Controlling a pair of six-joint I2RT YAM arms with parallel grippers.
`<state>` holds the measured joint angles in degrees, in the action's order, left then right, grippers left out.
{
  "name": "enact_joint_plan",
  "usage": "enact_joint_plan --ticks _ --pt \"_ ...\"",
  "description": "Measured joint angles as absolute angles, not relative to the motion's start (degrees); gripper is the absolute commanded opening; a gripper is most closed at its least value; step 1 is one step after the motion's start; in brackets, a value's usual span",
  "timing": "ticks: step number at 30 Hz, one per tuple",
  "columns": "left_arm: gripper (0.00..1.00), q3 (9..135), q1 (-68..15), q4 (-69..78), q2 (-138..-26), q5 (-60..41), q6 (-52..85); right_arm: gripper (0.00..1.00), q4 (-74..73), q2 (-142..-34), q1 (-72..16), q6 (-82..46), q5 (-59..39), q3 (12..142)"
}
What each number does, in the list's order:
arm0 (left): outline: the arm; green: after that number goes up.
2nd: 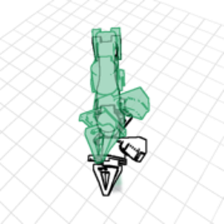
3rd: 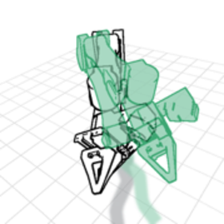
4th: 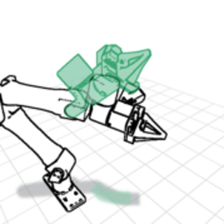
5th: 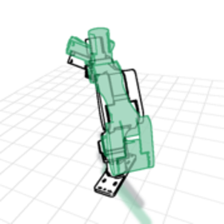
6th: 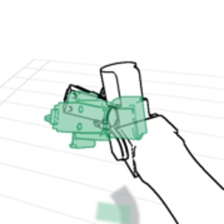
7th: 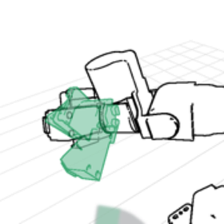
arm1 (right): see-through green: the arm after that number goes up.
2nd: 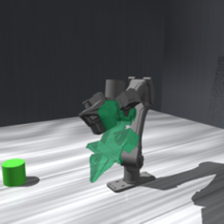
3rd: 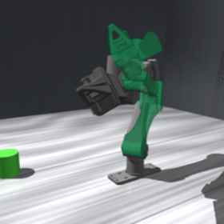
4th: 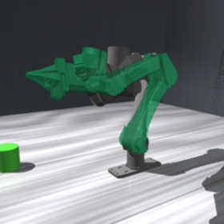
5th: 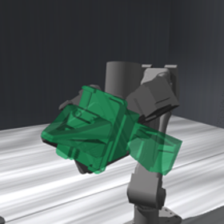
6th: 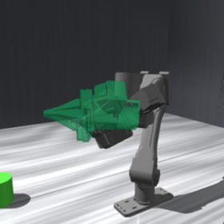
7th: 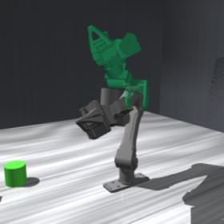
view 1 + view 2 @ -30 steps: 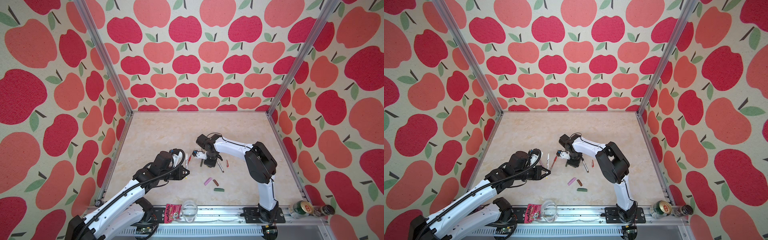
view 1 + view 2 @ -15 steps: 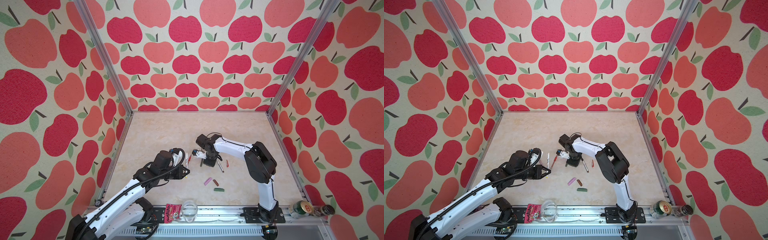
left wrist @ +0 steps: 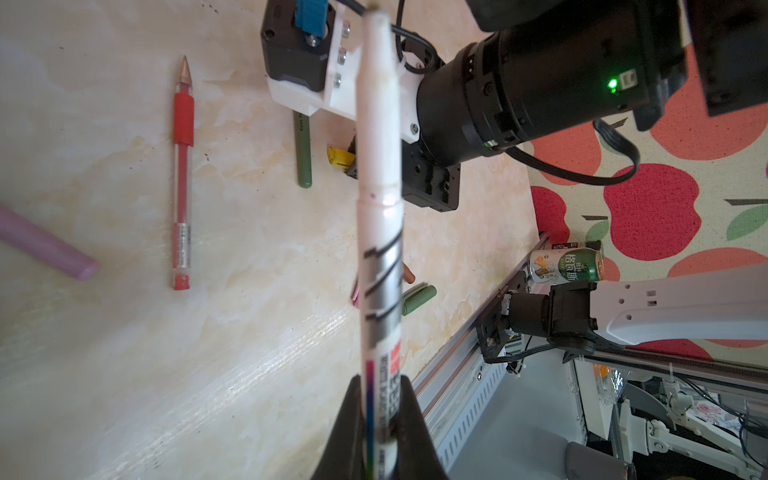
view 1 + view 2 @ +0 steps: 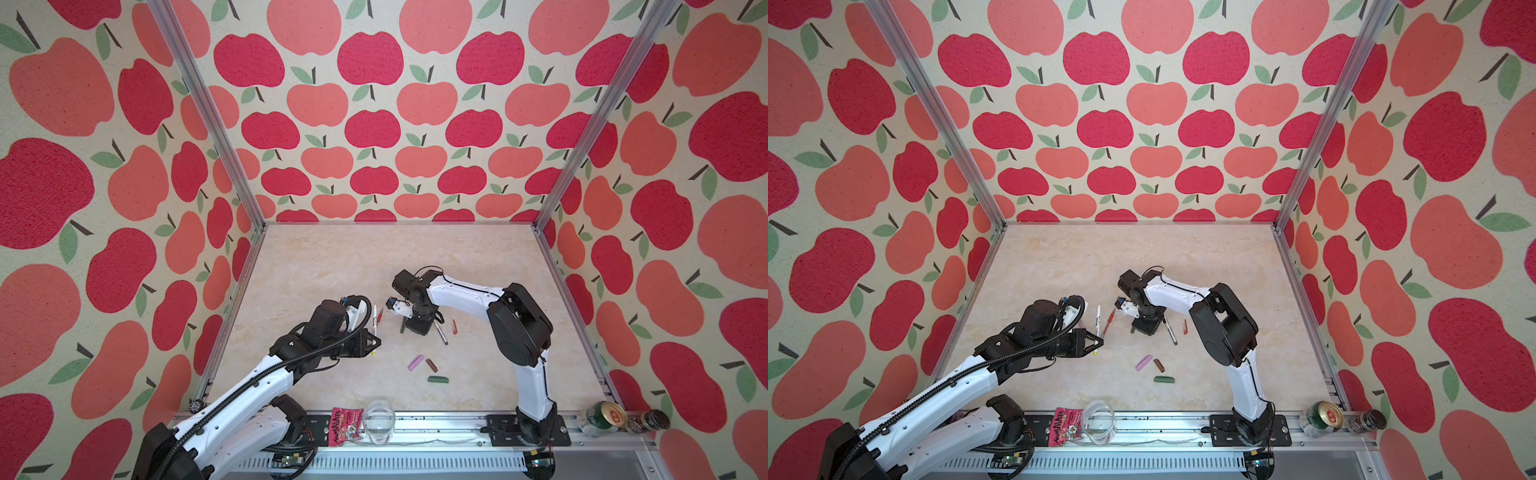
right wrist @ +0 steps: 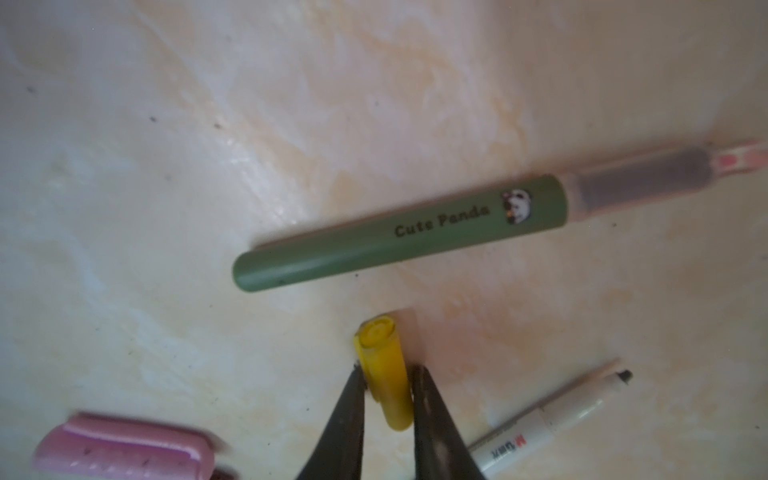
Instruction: Insert the pens into the pen caps
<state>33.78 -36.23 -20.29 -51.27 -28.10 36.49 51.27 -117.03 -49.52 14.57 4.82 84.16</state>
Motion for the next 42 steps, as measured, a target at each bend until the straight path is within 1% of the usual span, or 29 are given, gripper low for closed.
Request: enact_joint_plan --ticks 7,14,19,26,34,42 --pt "0.00 33.78 -36.23 -20.21 -51.40 -28.12 36.49 0.13 50.96 -117.47 -49.50 13.13 2.98 85.10" --pt "0.00 33.78 -36.23 -19.64 -51.51 -28.12 36.49 0.11 49.95 -117.60 -49.32 10.46 0.89 85.27" --pt "0.00 33.78 -36.23 -19.40 -52.51 -28.12 36.49 0.06 48.36 -117.60 -48.25 6.72 -1.04 85.27" --pt "0.00 33.78 -36.25 -18.85 -53.10 -28.12 36.49 0.06 47.11 -117.60 -46.78 0.27 -2.07 85.27" --pt "0.00 33.80 -36.51 -18.04 -53.39 -28.08 36.45 0.07 44.77 -117.32 -46.74 -7.46 -0.93 84.82" --pt "0.00 33.85 -37.17 -16.93 -56.73 -27.92 35.75 0.08 44.40 -116.57 -46.35 -19.88 1.76 84.40"
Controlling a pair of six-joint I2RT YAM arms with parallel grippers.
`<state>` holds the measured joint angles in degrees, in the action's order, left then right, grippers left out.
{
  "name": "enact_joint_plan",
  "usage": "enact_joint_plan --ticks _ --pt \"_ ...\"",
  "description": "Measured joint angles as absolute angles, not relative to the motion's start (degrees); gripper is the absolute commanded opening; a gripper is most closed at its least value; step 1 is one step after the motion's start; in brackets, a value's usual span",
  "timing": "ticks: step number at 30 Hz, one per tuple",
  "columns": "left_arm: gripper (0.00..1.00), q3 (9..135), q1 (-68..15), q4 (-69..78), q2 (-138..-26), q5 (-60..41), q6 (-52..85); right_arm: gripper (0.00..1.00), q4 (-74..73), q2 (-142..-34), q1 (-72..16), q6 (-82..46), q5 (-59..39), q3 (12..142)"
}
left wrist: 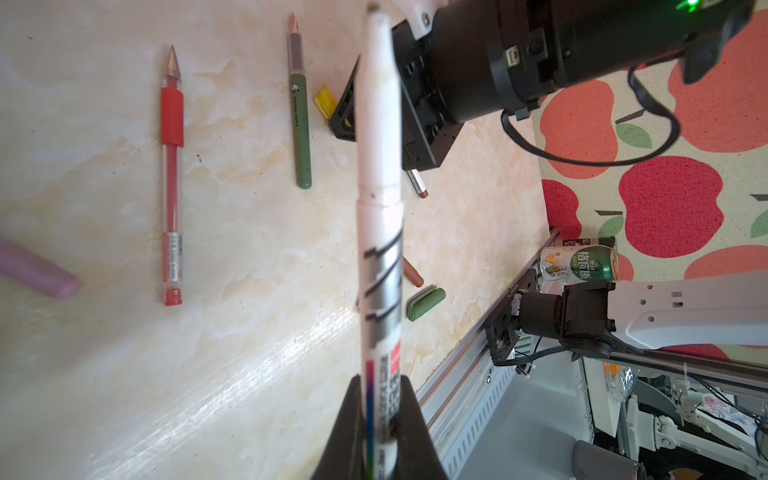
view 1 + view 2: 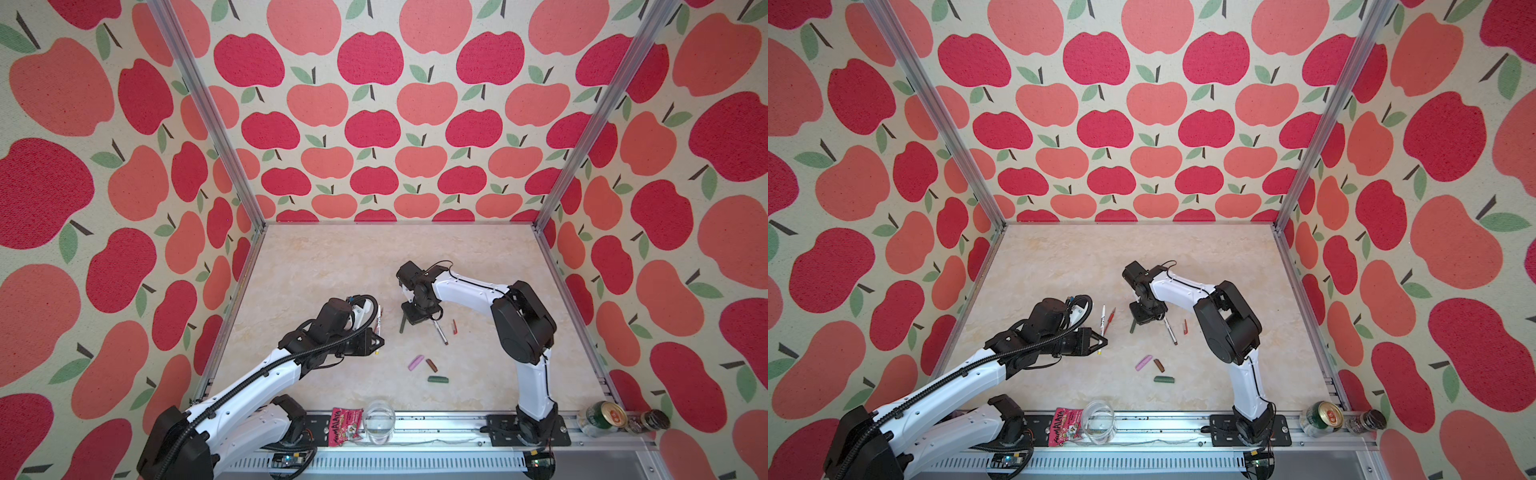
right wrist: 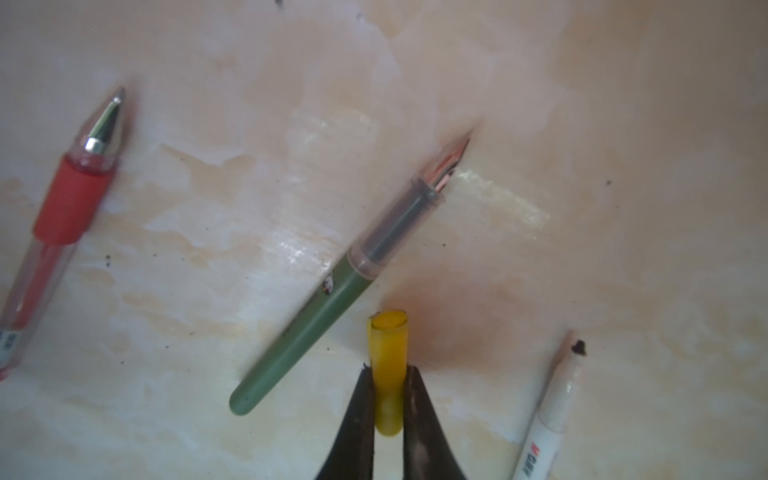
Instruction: Insert the pens into the pen caps
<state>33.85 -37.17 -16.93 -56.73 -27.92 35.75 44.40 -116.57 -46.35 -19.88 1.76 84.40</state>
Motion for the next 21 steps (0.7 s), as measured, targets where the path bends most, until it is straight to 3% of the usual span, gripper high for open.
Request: enact_joint_plan --ticks 21 --pt "0.00 36.29 -40.56 -6.68 -71.68 -28.38 33.58 0.08 40.40 -105.45 -42.19 -37.91 0.89 78.91"
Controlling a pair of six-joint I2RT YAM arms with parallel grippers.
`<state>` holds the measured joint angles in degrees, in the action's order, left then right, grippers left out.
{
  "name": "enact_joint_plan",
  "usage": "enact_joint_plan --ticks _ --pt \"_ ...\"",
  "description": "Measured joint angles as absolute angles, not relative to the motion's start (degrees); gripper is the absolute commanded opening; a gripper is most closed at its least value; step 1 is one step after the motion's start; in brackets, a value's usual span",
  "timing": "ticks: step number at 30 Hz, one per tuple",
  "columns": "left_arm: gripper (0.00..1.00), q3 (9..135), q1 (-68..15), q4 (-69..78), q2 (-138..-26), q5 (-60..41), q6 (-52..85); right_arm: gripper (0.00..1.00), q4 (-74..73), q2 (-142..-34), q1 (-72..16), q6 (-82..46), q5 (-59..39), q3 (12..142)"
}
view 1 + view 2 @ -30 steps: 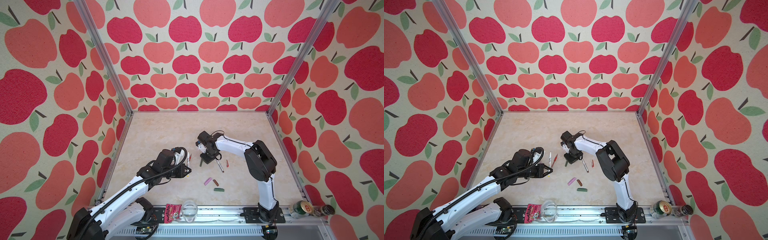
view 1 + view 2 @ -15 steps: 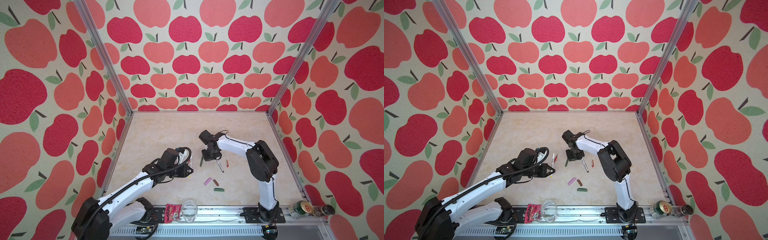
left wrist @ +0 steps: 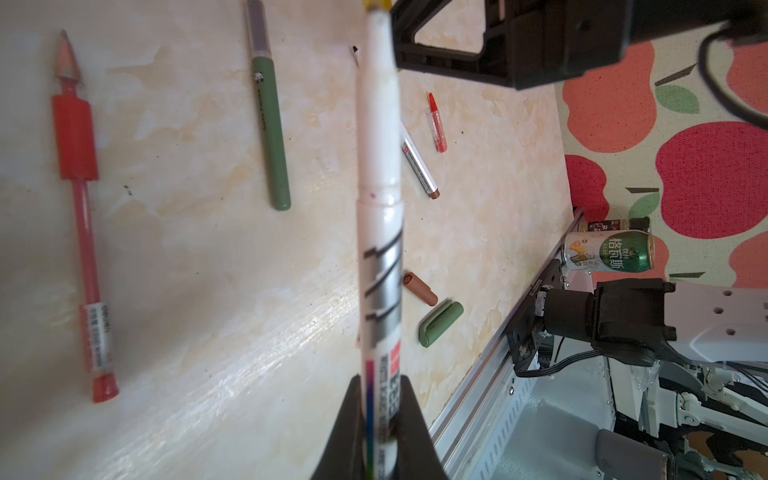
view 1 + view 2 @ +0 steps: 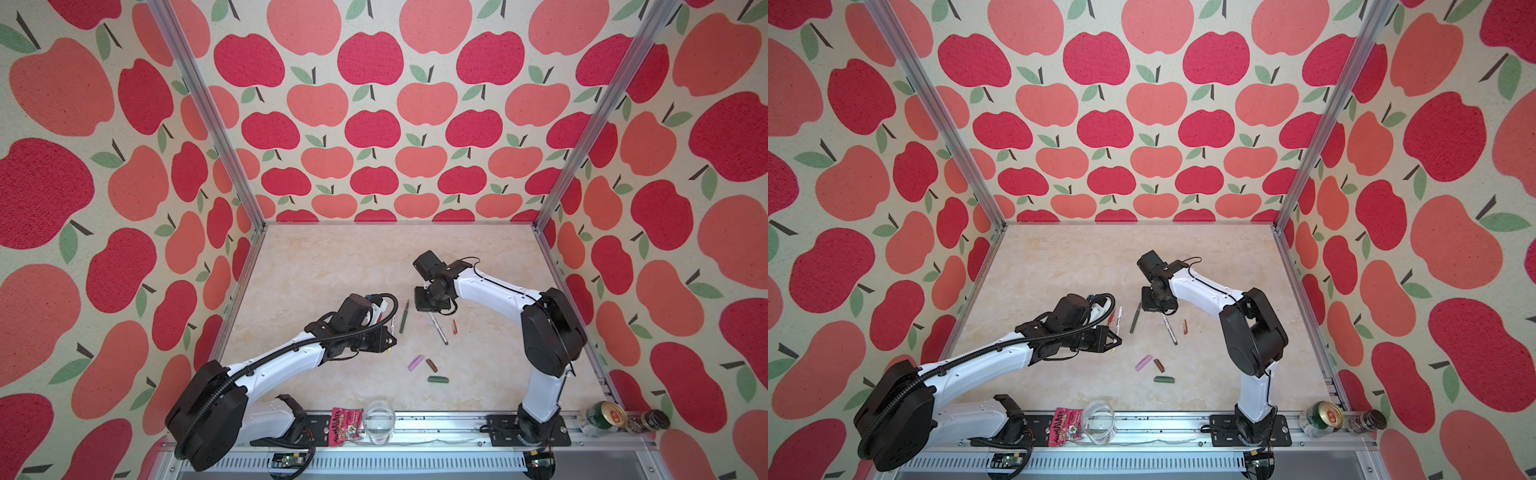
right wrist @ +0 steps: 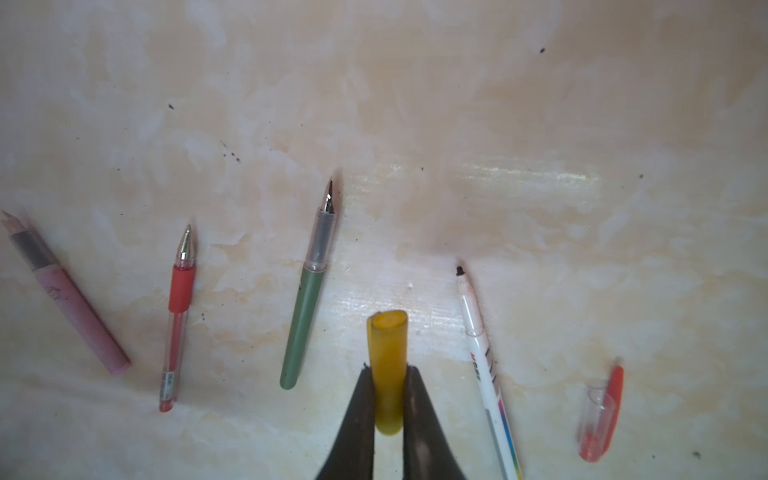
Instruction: Insert the pens into the pen caps
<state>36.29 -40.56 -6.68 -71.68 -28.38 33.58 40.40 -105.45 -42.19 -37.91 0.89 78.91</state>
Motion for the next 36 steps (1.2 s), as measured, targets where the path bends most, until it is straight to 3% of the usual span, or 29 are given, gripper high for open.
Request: enact_joint_plan --ticks 17,36 --pt "0.00 38.81 -42.26 5.58 -80.29 -30.94 36.58 0.09 30.15 -93.84 -42.09 -44.27 -5.15 75.81" --pt "0.00 40.14 -42.63 6.70 -81.19 -31.11 36.58 0.09 25.47 -93.21 -42.09 -46.68 -9.17 73.36"
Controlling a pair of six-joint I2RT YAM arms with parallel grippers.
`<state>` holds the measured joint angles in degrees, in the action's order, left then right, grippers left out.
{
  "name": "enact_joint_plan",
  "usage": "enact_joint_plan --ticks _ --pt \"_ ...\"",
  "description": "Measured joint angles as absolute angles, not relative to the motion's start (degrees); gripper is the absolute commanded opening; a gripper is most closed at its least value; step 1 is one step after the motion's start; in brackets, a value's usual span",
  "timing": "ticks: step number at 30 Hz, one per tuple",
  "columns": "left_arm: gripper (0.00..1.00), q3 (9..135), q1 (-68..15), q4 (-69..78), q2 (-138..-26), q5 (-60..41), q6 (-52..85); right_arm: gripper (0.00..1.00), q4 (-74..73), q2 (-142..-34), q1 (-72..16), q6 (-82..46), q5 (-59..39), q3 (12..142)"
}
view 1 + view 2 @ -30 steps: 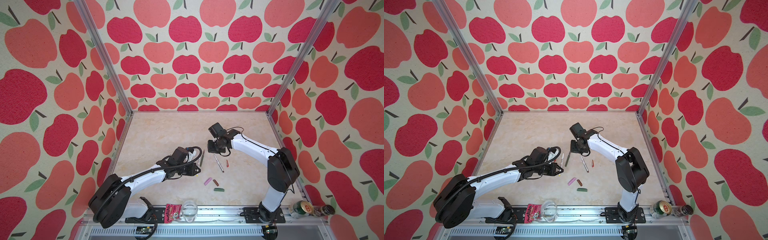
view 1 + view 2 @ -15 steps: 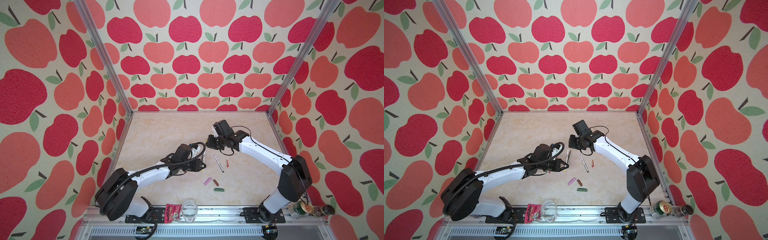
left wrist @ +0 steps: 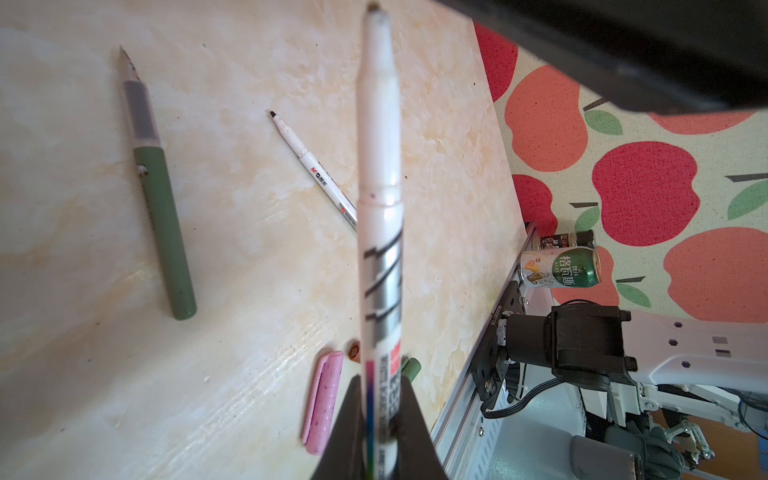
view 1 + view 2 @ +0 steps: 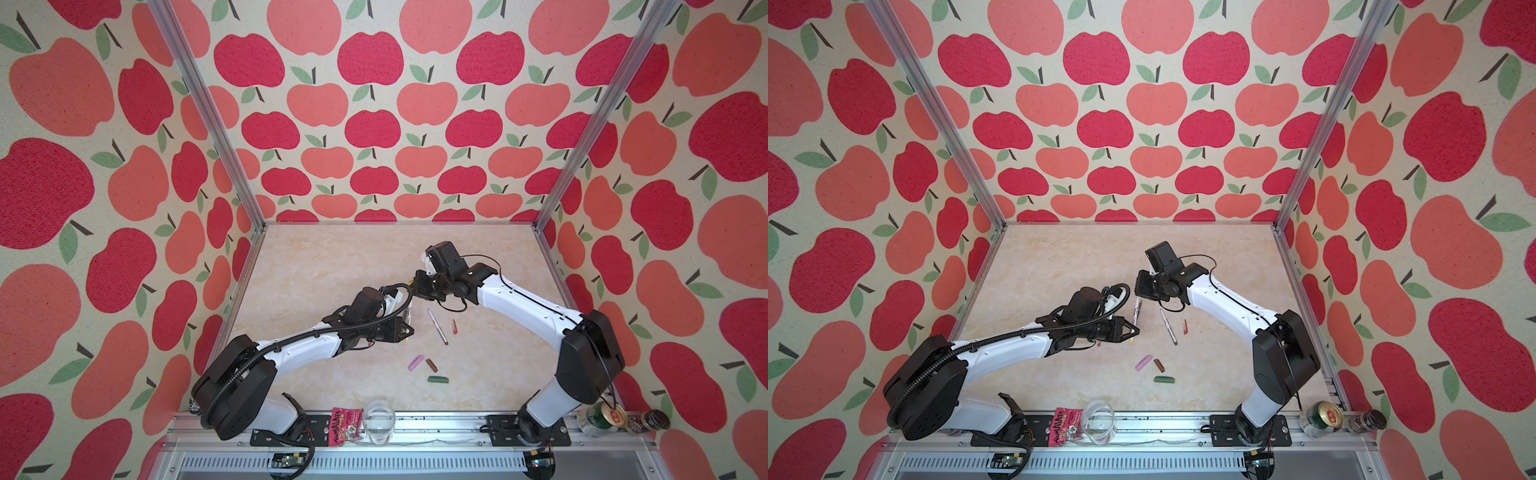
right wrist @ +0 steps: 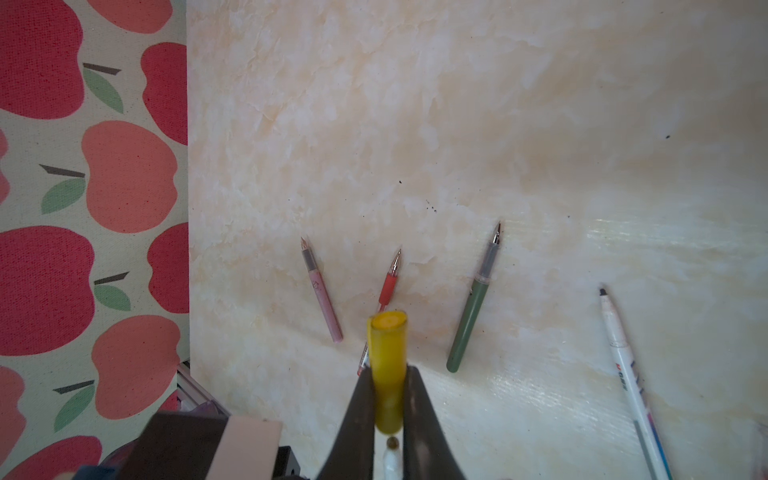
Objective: Insert the pens into the pen caps
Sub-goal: 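Move the yellow cap above the white marker tip with the right gripper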
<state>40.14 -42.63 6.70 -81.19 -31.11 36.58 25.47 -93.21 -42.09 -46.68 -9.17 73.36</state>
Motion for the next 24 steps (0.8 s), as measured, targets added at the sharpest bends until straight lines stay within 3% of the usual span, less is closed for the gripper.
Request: enact_joint_plan --ticks 24 --pt "0.00 40.14 -42.63 7.11 -81.47 -30.92 37.01 0.09 24.93 -91.07 -42.37 -46.65 -8.95 71.59"
